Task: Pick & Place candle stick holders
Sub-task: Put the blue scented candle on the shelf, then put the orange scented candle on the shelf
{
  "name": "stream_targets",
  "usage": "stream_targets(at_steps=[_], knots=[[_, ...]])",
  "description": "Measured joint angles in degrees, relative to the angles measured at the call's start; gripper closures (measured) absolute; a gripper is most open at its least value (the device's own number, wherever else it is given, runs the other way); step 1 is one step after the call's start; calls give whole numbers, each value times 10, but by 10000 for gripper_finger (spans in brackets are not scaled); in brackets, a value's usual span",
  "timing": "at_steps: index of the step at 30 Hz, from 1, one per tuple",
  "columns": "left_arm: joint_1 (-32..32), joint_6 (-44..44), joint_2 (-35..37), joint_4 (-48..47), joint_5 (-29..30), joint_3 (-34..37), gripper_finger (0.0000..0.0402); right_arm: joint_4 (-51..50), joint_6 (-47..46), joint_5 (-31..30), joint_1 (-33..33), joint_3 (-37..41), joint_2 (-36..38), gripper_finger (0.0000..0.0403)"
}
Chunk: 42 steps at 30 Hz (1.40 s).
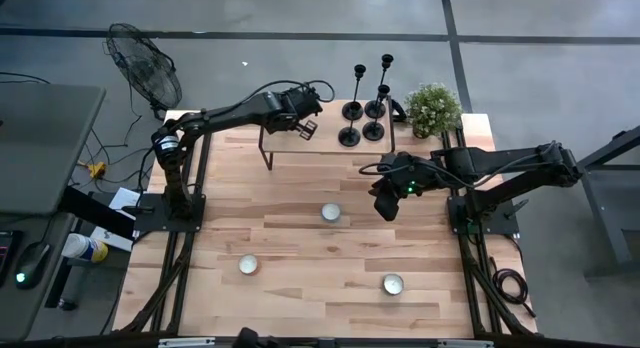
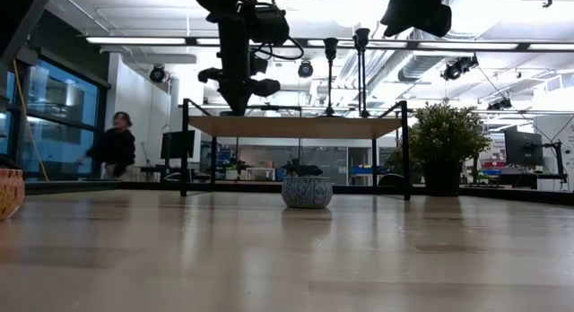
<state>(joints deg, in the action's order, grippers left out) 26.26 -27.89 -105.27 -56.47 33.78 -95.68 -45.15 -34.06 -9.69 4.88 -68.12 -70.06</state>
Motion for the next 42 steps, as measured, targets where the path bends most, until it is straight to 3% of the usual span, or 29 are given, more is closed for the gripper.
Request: stream_targets(at_steps=[14,26,42], knots=[[21,-4,4,98,-34,0,401,0,0,0,0,0,0,308],[79,-16,3,98,-72,0,401,0,0,0,0,0,0,308],[54,-10,3,97,-106,0,401,0,0,-3,0,0,0,308]])
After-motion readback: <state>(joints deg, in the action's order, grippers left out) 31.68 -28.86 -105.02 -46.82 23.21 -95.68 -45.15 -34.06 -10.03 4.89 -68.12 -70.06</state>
